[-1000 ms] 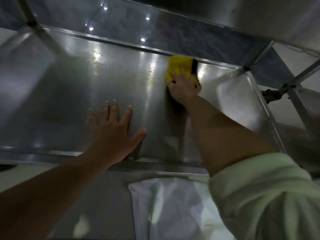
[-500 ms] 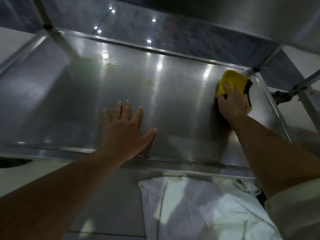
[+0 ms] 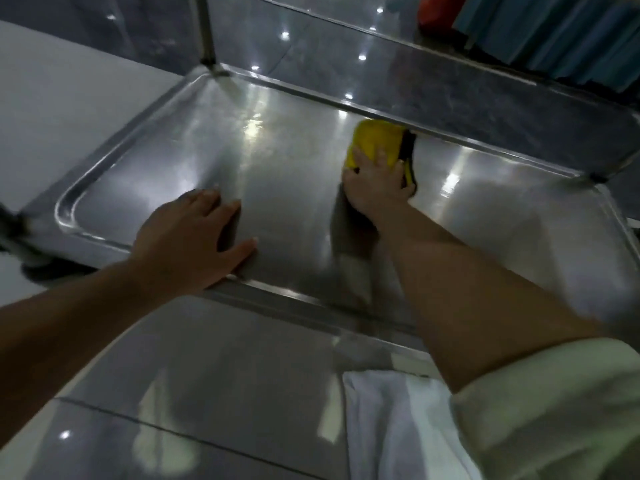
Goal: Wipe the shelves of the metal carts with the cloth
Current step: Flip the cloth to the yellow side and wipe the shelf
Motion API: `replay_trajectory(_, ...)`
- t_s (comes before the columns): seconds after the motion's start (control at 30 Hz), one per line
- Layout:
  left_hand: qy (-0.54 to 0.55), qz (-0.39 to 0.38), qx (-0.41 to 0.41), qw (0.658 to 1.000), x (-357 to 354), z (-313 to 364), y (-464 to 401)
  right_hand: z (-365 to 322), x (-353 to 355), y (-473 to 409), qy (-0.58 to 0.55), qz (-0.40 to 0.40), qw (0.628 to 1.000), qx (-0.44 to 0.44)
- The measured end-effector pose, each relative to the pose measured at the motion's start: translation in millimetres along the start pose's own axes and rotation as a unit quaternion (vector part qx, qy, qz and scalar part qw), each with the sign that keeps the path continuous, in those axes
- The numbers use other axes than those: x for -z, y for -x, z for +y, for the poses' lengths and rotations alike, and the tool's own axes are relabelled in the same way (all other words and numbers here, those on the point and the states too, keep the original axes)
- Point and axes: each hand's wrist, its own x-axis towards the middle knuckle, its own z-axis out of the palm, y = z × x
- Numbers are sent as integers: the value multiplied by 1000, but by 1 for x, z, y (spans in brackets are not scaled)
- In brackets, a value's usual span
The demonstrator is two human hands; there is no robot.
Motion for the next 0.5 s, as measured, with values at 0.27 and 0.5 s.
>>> replay_trajectory(0.27,30,-5,85,996,-5,-50,0,-59,-35,5,55,-44,943,326)
replay_trajectory(0.5,65,-23,101,993,-9,-45,9,-9,-5,-54,51,47,997,43)
